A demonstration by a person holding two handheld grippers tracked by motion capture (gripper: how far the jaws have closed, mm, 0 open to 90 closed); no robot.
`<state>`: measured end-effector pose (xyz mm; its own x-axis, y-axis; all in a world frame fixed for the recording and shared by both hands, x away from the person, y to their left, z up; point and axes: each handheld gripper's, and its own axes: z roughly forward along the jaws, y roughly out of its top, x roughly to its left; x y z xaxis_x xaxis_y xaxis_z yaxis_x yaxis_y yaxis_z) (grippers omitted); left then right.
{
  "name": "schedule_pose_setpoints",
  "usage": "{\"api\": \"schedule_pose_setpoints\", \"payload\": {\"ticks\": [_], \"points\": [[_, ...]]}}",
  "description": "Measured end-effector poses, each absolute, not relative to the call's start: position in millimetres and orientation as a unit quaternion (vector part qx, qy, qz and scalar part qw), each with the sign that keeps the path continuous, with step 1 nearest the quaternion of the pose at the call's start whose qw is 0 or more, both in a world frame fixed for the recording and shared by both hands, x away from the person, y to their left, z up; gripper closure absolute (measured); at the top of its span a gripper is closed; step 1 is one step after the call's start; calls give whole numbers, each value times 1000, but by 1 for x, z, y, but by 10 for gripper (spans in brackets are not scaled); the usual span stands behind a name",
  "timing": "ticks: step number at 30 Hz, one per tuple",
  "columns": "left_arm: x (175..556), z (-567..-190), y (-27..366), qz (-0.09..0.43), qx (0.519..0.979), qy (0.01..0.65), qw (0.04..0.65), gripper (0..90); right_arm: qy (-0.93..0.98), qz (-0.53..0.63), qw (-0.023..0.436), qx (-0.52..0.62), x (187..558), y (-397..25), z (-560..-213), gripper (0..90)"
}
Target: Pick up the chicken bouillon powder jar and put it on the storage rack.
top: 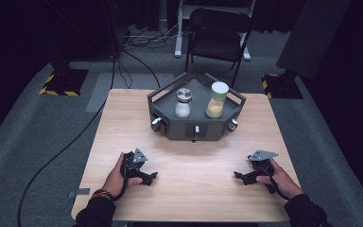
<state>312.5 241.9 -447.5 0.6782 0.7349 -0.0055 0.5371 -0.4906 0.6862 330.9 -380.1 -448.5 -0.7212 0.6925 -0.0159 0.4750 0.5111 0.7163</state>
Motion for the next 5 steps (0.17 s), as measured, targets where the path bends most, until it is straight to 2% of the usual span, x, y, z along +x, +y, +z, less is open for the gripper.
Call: {"api": "schedule_pose_setpoints", "payload": {"ticks": [5], "points": [[313, -448, 242, 146, 851, 373, 339, 0, 856, 358, 152, 341, 331, -380, -448, 0]]}}
